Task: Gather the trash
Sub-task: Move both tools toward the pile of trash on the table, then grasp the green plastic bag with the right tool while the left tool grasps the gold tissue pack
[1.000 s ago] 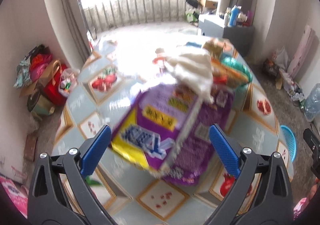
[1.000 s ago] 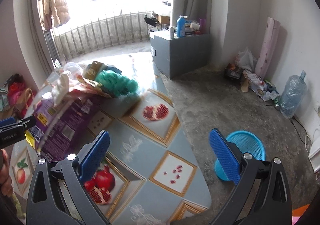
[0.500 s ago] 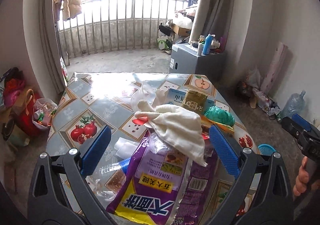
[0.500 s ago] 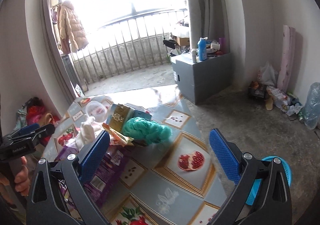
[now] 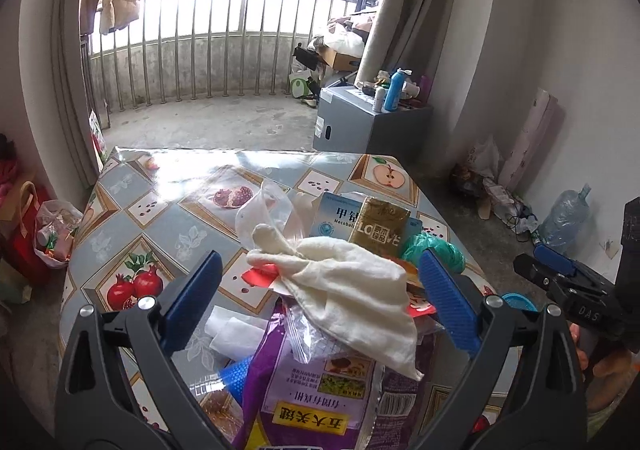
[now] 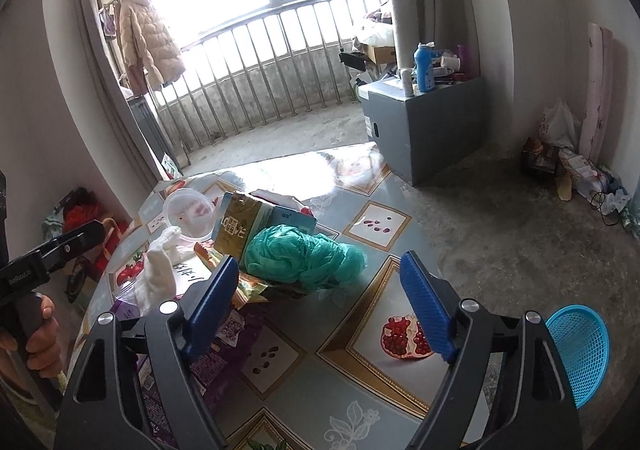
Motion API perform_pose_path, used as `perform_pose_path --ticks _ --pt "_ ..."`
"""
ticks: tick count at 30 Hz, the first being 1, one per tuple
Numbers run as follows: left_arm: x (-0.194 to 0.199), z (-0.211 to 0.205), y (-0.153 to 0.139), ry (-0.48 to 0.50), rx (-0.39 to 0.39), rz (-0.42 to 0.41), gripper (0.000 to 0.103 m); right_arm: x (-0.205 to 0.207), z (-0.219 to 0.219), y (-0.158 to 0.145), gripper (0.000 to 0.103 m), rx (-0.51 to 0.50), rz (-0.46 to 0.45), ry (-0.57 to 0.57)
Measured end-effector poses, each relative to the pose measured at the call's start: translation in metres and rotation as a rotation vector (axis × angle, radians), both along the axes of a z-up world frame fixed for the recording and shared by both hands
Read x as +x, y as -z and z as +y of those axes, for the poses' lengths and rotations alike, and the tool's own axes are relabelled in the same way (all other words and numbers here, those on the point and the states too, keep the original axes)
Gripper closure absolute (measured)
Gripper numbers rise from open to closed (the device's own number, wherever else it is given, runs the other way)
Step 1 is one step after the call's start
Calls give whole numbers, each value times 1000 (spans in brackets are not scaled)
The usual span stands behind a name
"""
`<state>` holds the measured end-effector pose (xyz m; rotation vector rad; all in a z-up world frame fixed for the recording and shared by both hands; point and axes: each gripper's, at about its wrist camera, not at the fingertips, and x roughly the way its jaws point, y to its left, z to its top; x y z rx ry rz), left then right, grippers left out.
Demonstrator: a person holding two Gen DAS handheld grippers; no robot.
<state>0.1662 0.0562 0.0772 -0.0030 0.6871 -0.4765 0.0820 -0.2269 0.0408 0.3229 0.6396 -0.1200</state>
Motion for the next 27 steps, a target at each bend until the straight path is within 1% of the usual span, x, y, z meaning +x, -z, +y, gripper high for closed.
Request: perform_pose_path --ticks 3,5,7,12,15,17,18,22,23,25,26,27 --pt "16 1 -4 5 -23 15 9 11 -13 8 30 59 24 2" --pt "25 -1 -8 22 -38 21 11 20 -24 14 34 114 43 10" --pt "36 -6 -12 54 -51 41 22 27 -32 20 35 169 63 17" --pt "65 -28 -21 142 -88 128 37 44 -51 38 37 342 122 32" --pt "81 -49 -21 192 -80 189 47 52 -59 52 39 459 157 29" --pt "90 -66 -19 220 -45 224 50 58 -64 60 39 539 179 25" --pt "95 -72 -17 232 -24 240 54 60 -66 64 39 573 189 28" --pt "109 -103 0 294 87 316 54 71 -74 86 38 783 240 45" --pt "111 -109 5 311 115 335 53 74 -76 93 38 844 263 55" --pt "114 -117 12 330 160 360 49 79 -76 104 37 935 296 70" --pt "116 -122 16 339 185 368 46 81 -76 108 34 965 303 71" --pt "117 -126 20 344 208 373 41 83 -76 111 33 988 308 73"
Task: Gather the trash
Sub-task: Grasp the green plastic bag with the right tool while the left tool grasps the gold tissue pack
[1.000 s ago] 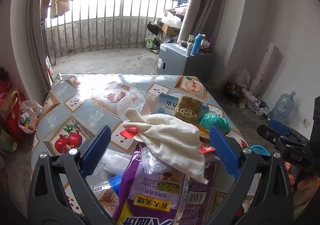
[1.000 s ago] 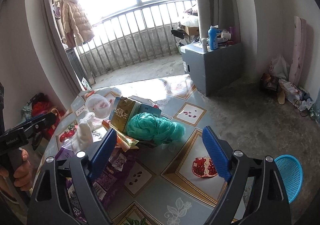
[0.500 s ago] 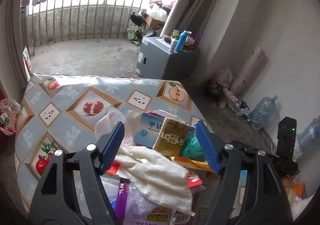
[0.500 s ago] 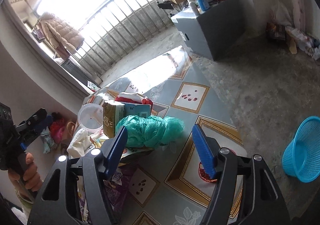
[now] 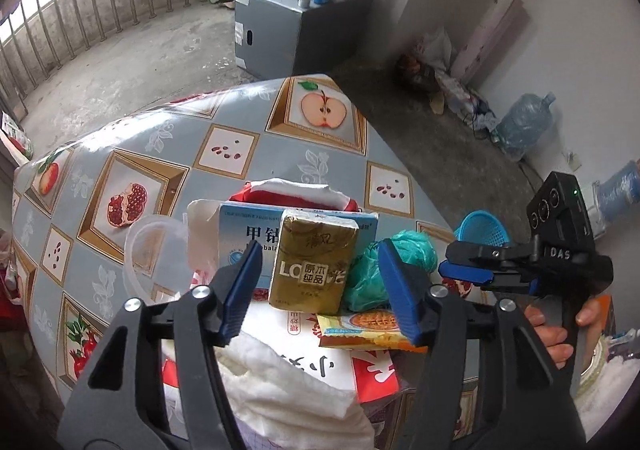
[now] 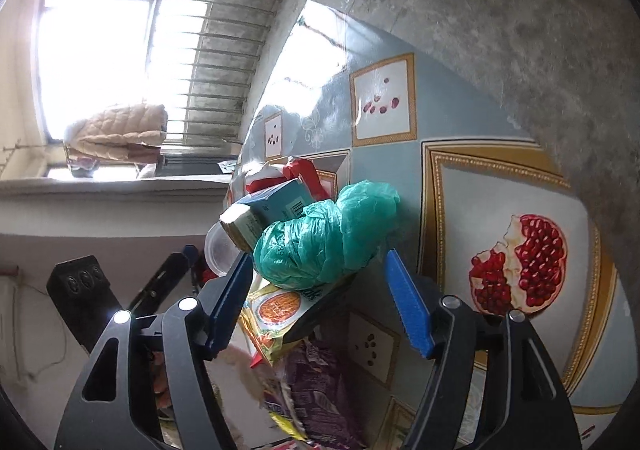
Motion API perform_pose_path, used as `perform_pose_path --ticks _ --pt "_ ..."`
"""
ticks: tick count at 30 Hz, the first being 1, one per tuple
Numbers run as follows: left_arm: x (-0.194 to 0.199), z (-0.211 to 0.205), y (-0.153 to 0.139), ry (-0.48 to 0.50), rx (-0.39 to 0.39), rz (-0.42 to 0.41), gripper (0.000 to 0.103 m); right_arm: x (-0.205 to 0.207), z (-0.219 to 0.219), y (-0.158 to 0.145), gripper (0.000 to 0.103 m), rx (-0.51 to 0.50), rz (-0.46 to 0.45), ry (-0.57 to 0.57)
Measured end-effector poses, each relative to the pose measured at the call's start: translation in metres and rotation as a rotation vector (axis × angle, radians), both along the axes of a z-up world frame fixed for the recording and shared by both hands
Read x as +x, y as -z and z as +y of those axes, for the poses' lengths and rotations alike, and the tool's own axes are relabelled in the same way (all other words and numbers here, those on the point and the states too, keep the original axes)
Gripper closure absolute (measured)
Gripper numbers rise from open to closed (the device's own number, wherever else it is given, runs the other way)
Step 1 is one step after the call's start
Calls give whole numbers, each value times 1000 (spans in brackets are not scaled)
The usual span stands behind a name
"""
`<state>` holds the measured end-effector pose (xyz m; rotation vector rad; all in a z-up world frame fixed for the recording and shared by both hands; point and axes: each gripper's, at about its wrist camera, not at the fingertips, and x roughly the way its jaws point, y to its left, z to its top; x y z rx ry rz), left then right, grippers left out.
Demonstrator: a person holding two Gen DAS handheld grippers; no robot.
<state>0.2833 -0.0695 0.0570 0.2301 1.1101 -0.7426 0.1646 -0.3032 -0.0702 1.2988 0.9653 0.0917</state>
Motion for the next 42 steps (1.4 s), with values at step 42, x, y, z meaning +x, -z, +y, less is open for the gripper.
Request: perform_pose_path --ticks 42 --pt "-6 -4 9 -6 24 -60 52 -3 -11 31 50 353 -34 181"
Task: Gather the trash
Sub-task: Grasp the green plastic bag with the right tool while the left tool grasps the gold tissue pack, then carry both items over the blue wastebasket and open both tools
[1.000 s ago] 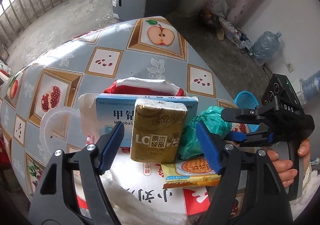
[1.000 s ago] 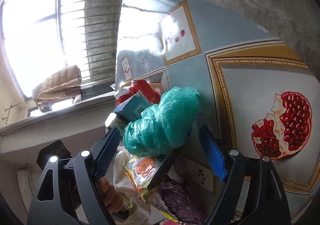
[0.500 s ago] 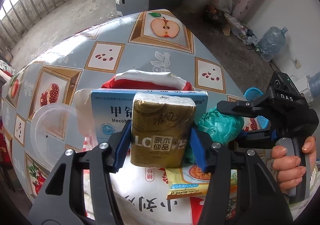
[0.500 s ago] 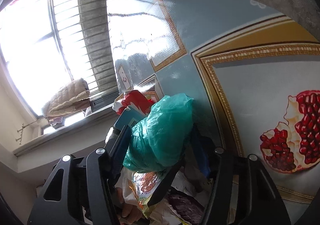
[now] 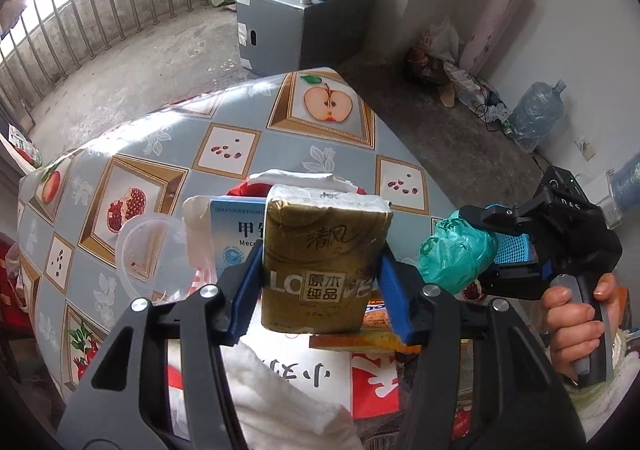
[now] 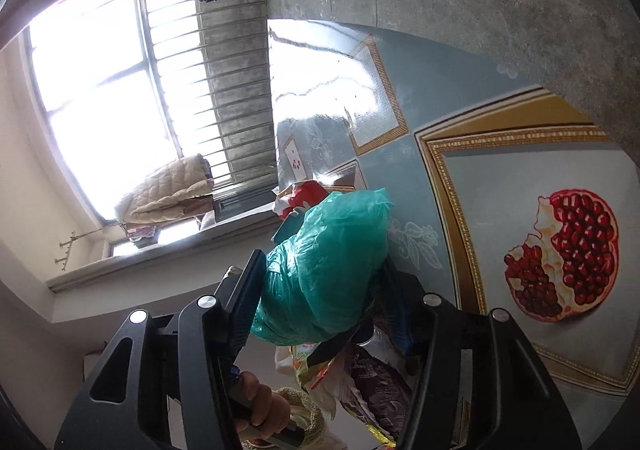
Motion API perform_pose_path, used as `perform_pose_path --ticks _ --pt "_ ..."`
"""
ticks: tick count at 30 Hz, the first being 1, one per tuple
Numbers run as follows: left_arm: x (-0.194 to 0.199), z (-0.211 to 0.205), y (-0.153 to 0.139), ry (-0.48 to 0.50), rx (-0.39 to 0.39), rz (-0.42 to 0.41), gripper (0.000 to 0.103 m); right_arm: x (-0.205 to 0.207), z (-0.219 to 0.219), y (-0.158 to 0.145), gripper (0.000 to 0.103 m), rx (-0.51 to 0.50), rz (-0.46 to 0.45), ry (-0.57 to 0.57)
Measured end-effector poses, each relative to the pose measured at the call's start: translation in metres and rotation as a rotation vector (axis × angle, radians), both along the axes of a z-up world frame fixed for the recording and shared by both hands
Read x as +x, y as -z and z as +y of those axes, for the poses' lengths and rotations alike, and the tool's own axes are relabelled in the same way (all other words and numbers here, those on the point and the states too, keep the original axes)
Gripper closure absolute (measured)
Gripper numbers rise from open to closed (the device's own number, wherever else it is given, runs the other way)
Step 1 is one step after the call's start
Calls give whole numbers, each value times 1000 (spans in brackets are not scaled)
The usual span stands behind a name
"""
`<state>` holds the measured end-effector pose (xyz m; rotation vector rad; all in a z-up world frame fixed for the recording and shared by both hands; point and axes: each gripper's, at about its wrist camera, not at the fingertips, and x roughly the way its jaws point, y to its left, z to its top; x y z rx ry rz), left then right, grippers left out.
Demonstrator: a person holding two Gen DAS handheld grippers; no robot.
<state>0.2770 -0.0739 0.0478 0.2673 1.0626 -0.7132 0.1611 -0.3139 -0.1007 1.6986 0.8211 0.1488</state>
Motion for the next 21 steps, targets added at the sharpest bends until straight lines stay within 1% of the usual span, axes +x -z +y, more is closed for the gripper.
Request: perform_pose_path --ticks 3,6,9,12,17,19,21 --pt "-7 4 -17 -10 -40 -29 52 -9 -6 -13 50 5 -41 13" --pt "-16 6 -33 -17 -81 -39 52 -24 -14 -27 50 -4 -88 22" --pt "-29 6 -48 -12 -120 -46 52 -41 -22 -45 50 -30 -133 34" --pt "-45 1 -60 11 -153 -41 52 -63 -31 -59 50 -68 -159 52" --pt "-77 -20 -70 64 -202 -22 52 -112 -49 -82 50 -171 -181 95" --pt "-90 -35 -70 91 -225 -1 52 -138 -57 -91 50 -234 -174 127" --pt "-103 -55 -66 126 -247 34 52 -165 -69 -99 50 -319 -155 170"
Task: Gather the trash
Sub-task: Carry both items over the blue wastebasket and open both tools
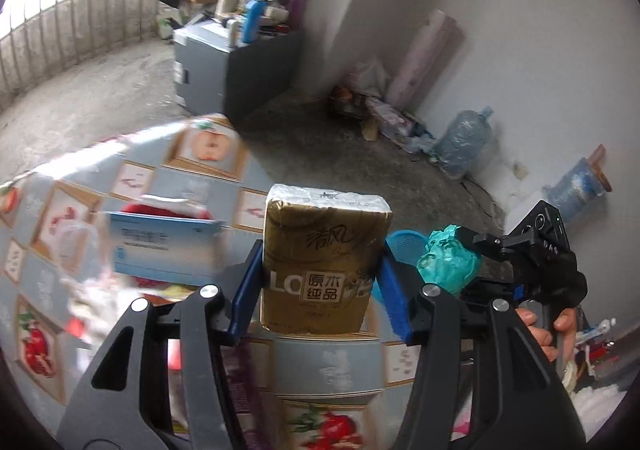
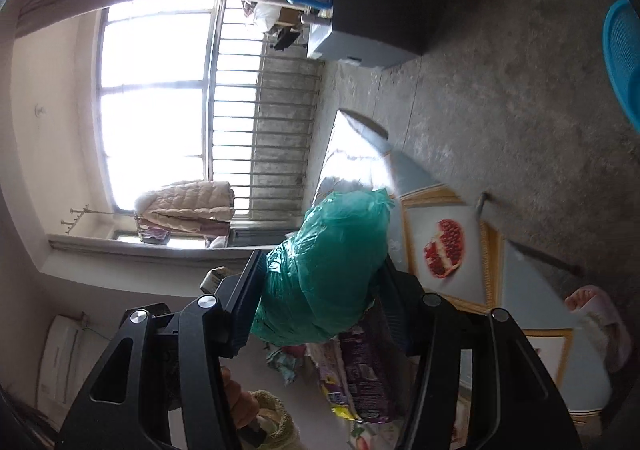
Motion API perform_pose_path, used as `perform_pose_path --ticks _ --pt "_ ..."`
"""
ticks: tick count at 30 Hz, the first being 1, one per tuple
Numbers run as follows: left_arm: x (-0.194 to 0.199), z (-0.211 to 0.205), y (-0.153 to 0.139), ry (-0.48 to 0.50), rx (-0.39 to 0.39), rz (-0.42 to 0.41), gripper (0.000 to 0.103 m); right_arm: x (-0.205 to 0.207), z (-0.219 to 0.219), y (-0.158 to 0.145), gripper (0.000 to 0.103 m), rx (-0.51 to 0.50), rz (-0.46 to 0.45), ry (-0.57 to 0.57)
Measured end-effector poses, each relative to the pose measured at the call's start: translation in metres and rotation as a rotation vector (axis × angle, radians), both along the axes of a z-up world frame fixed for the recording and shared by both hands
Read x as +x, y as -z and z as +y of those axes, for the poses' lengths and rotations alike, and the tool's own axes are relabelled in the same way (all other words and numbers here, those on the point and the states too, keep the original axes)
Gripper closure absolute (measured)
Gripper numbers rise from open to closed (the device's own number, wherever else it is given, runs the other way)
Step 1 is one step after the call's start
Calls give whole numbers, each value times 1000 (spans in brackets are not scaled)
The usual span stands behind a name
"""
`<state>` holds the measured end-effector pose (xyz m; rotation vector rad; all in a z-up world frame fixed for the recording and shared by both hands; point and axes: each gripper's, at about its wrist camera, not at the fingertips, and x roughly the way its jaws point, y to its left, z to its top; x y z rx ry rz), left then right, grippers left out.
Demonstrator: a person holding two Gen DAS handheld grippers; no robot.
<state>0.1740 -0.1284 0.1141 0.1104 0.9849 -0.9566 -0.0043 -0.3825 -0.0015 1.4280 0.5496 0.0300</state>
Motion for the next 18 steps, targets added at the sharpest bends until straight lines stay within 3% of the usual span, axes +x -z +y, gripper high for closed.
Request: perform_pose_path --ticks 4,8,18 --pt "-28 -48 15 76 -3 46 52 -52 -23 -2 50 -137 60 111" --pt "-55 -110 40 162 32 95 52 -94 -52 7 50 -259 175 219" --pt "-106 -270 123 326 186 171 52 -138 -123 83 50 -379 480 372"
